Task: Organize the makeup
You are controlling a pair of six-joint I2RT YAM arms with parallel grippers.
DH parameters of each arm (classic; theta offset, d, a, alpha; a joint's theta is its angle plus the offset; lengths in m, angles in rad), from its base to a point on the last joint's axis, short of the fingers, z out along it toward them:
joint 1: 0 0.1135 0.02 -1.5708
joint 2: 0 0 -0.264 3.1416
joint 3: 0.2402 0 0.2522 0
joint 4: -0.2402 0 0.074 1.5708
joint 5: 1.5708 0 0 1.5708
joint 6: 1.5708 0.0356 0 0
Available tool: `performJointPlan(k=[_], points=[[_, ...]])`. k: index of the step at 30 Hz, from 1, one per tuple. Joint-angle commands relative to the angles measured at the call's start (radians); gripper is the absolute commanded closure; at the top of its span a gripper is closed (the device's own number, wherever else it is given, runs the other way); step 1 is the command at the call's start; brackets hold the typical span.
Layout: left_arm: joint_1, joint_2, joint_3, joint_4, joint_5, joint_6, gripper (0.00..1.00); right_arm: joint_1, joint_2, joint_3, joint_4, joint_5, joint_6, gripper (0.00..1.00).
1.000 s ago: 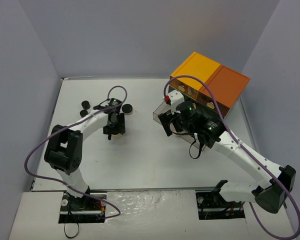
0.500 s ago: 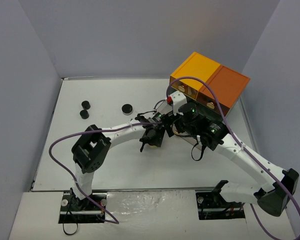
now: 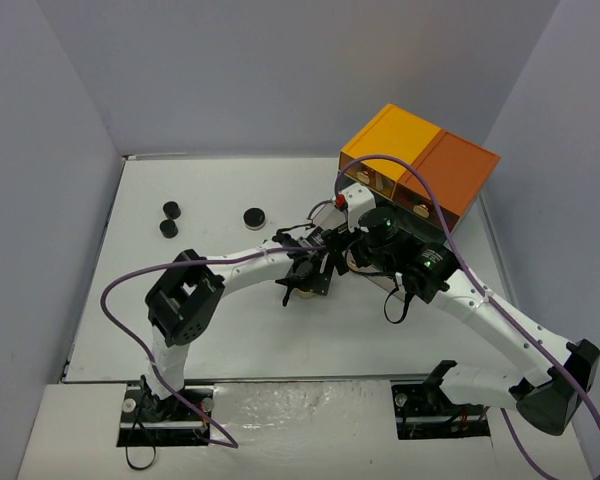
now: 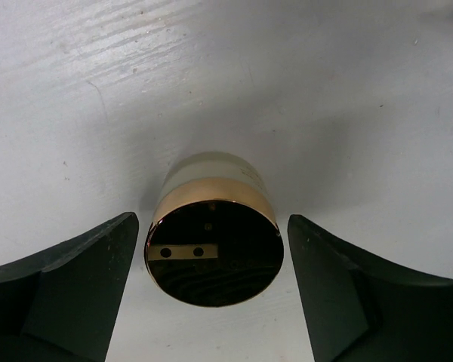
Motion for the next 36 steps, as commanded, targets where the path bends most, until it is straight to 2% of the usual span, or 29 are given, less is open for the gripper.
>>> performJointPlan(k=[1,4,7,17,25,29,36], points=[[0.013,-0.155,0.012,-0.004,-0.060,-0.013,0.10,-0.006,-0.010,0.040,0.058,-0.017,-0.008,0.00],[0.030,-0.223,0.013,-0.021,-0.078,-0.012,0.06,-0.006,-0.002,0.053,0.061,-0.048,-0.021,0.00],[0.098,-0.315,-0.030,-0.028,-0.085,-0.032,0.05,-0.004,0.013,0.060,0.071,-0.075,-0.022,0.00],[0.488,-0.618,-0.246,-0.069,-0.068,0.059,0.04,0.014,0.182,0.015,0.174,-0.180,-0.010,0.00],[0.758,-0.803,-0.386,-0.106,-0.055,0.174,0.03,0.051,0.370,-0.031,0.310,-0.170,0.009,0.00],[0.841,-0.873,-0.436,-0.109,-0.052,0.226,0.03,0.061,0.466,-0.036,0.361,-0.175,0.014,0.00],[0.850,-0.936,-0.506,-0.063,-0.112,0.257,0.03,0.103,0.574,-0.053,0.379,-0.180,0.064,0.03]])
